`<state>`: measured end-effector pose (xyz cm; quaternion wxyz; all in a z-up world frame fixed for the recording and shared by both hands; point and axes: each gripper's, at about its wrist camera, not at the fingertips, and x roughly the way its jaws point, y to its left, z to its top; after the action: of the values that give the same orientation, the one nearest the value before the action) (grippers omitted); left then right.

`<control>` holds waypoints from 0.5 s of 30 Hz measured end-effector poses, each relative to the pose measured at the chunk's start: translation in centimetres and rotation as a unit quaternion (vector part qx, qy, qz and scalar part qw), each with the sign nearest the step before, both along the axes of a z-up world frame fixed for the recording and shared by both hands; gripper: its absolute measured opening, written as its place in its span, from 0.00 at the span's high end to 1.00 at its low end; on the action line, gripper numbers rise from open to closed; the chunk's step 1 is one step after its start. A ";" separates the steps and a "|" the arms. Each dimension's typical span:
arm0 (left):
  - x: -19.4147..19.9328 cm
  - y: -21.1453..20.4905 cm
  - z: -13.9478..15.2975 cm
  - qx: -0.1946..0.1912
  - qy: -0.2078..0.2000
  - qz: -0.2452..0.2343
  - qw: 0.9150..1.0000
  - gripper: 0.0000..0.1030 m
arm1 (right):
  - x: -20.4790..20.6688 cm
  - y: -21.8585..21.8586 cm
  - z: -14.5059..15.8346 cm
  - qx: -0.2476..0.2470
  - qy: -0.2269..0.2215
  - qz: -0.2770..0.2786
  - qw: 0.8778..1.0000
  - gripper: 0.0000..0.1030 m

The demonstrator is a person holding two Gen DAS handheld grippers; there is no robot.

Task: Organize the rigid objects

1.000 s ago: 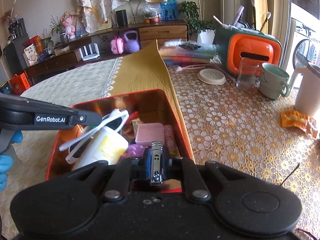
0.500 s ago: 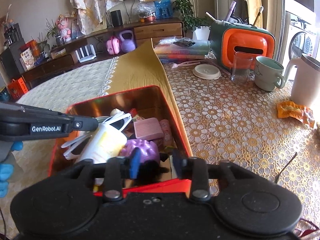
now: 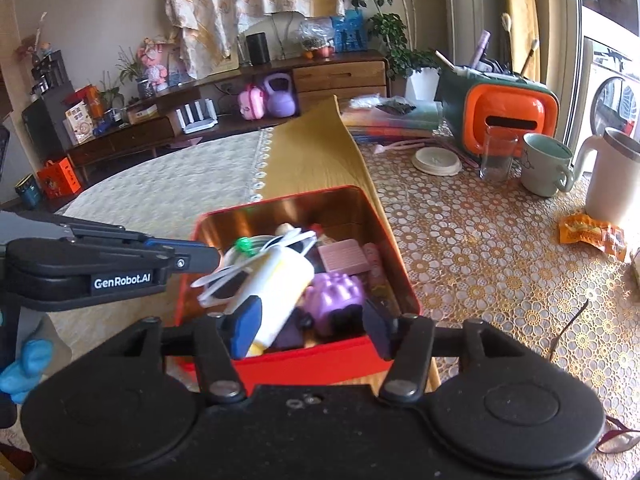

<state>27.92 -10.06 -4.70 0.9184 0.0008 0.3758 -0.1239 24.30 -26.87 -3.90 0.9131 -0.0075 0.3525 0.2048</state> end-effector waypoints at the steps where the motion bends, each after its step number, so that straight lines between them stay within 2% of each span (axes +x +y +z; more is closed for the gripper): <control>1: -0.4 0.1 0.1 0.000 -0.002 0.000 1.000 0.94 | -0.4 0.1 0.3 0.000 -0.002 0.002 1.000 0.43; 5: -2.0 0.4 0.7 0.004 -0.013 0.008 1.000 0.93 | -1.9 0.2 1.1 -0.001 -0.012 0.010 1.000 0.39; 7: -2.9 0.6 0.9 0.003 -0.019 0.012 1.000 0.89 | -2.7 0.2 1.6 -0.002 -0.020 0.015 1.000 0.38; 10: -4.1 0.9 1.3 0.000 -0.028 0.017 0.999 0.67 | -3.9 0.0 2.3 0.000 -0.031 0.018 0.999 0.33; 11: -4.6 1.0 1.5 0.000 -0.032 0.017 0.999 0.49 | -4.1 -0.1 2.5 0.000 -0.035 0.018 0.999 0.32; 12: -5.1 1.1 1.7 -0.002 -0.038 0.018 0.999 0.38 | -4.4 -0.2 2.7 0.001 -0.039 0.018 0.999 0.31; 15: -6.3 1.0 2.3 0.000 -0.056 0.021 0.998 0.34 | -5.1 -0.6 3.1 0.004 -0.048 0.017 0.999 0.27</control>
<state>21.60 -9.02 -2.42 0.9405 0.0003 0.3235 -0.1040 19.21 -27.44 -0.78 0.9253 -0.0198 0.3077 0.2206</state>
